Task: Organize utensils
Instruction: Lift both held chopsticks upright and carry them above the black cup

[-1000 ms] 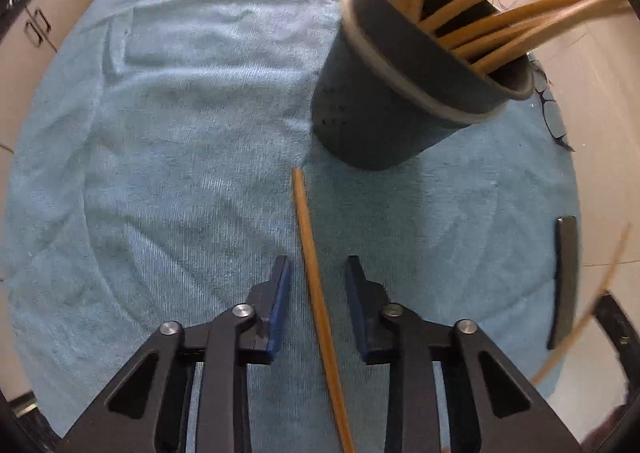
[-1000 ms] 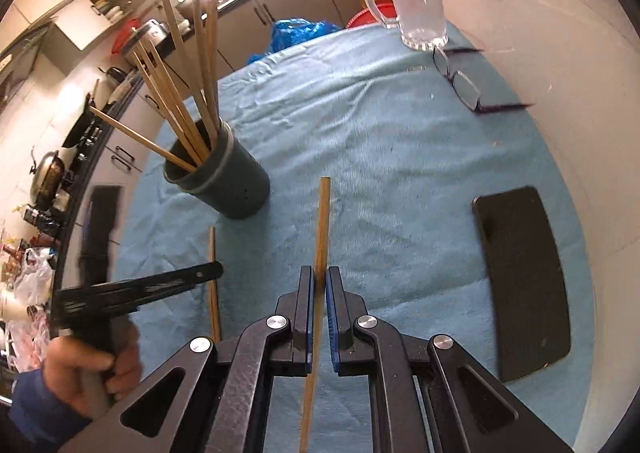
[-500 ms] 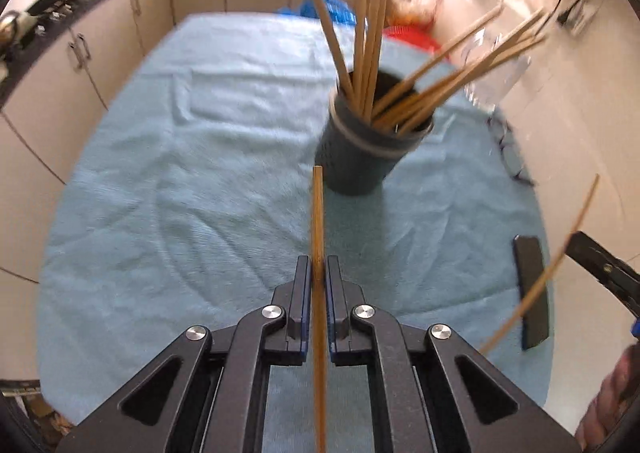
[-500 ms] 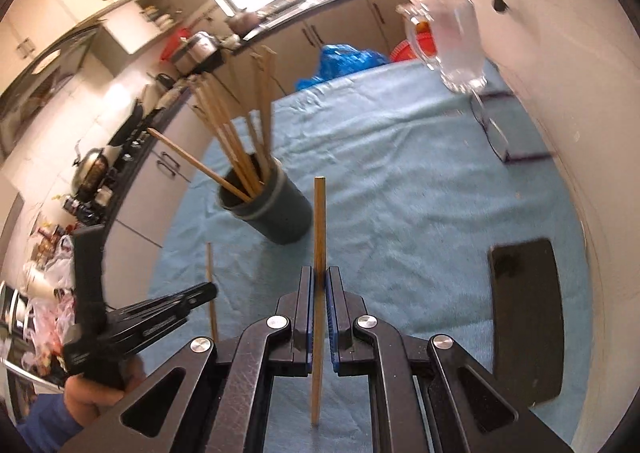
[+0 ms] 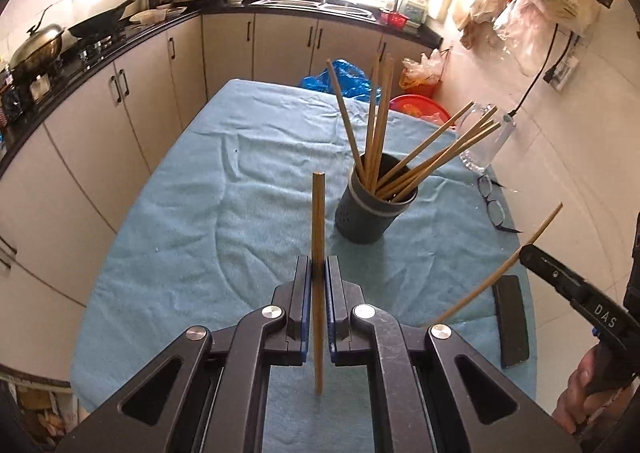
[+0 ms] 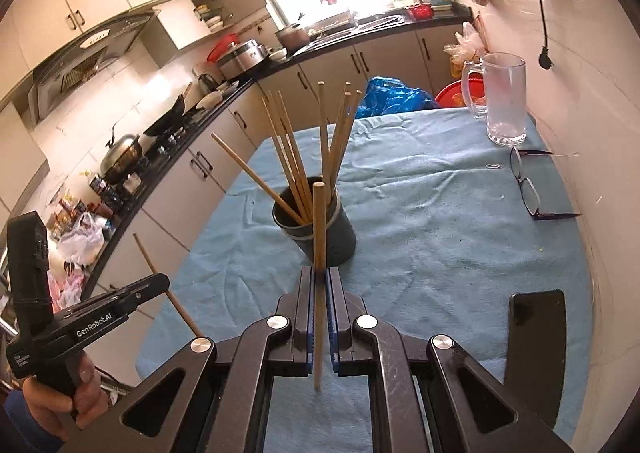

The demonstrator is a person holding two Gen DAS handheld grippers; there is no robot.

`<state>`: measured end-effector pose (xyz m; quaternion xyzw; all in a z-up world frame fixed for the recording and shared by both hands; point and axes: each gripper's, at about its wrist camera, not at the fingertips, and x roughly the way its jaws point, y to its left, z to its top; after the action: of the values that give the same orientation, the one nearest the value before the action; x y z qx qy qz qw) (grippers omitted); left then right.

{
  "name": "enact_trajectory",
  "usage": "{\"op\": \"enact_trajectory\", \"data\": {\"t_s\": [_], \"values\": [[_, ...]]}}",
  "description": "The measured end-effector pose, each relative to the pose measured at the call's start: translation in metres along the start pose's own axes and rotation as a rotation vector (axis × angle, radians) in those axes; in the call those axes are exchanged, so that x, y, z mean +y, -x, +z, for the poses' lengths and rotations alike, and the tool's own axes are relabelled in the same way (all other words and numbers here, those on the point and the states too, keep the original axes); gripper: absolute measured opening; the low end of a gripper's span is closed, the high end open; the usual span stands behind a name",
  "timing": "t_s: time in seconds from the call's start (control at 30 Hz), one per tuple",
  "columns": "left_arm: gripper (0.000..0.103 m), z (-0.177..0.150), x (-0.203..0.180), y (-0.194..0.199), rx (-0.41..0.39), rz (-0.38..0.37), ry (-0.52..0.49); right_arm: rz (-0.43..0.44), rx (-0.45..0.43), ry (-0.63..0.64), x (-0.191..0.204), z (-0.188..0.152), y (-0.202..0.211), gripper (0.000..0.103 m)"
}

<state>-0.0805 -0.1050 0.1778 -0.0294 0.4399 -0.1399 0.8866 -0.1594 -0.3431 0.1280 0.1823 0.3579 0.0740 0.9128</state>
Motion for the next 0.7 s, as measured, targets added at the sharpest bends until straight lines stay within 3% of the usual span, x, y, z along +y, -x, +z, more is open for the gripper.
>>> {"op": "enact_trajectory", "data": {"t_s": [0.3,0.7], "values": [[0.006,0.021,0.007,0.006,-0.022,-0.055,-0.081,-0.053,-0.085,-0.059,0.018,0.001,0.013,0.006],[0.006,0.043,0.004,0.018,-0.060,-0.116,-0.107,-0.098,-0.164,-0.098,0.026,0.006,0.047,0.001]]}}
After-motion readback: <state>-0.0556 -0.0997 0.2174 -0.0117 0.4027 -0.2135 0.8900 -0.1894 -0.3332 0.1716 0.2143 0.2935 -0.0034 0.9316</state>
